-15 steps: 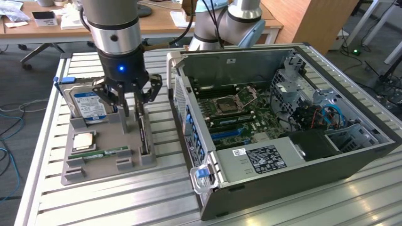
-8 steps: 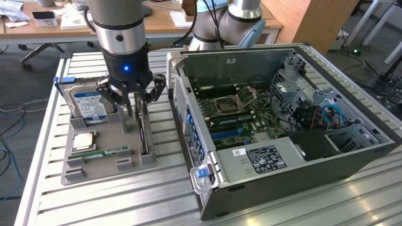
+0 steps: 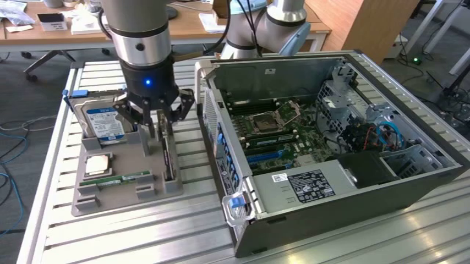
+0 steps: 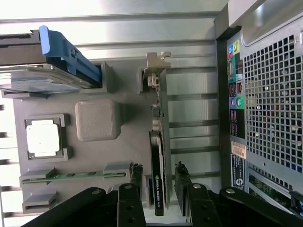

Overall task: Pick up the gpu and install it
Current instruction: 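Pick up the gpu and move the gpu toward the slot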

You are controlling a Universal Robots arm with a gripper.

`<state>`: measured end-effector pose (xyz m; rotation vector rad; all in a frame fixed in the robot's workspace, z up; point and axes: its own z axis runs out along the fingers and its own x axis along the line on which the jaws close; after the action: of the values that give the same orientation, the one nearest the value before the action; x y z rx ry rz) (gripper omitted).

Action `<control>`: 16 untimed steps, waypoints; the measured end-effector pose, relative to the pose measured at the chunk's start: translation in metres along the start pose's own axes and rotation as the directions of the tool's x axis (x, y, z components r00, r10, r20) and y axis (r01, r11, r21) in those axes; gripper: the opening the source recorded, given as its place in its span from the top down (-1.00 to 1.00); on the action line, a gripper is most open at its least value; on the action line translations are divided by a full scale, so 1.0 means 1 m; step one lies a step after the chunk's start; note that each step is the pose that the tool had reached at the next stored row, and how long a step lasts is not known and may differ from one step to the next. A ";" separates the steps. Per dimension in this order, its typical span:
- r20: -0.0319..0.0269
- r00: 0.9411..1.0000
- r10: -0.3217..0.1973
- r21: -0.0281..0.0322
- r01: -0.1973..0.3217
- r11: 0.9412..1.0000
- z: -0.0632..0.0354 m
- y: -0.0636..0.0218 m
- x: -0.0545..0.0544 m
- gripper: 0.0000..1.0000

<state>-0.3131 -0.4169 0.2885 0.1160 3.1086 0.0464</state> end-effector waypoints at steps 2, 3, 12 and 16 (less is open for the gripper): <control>0.000 1.000 0.000 0.000 0.000 1.000 0.0020 -0.0001 0.000 0.17; 0.000 1.000 0.000 0.000 0.000 1.000 0.0032 -0.0002 0.000 0.17; 0.000 1.000 0.000 0.000 0.000 1.000 0.0131 -0.0005 0.000 0.17; 0.000 1.000 0.000 0.000 0.000 1.000 0.0146 -0.0006 0.000 0.17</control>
<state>-0.3131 -0.4170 0.2739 0.1159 3.1089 0.0460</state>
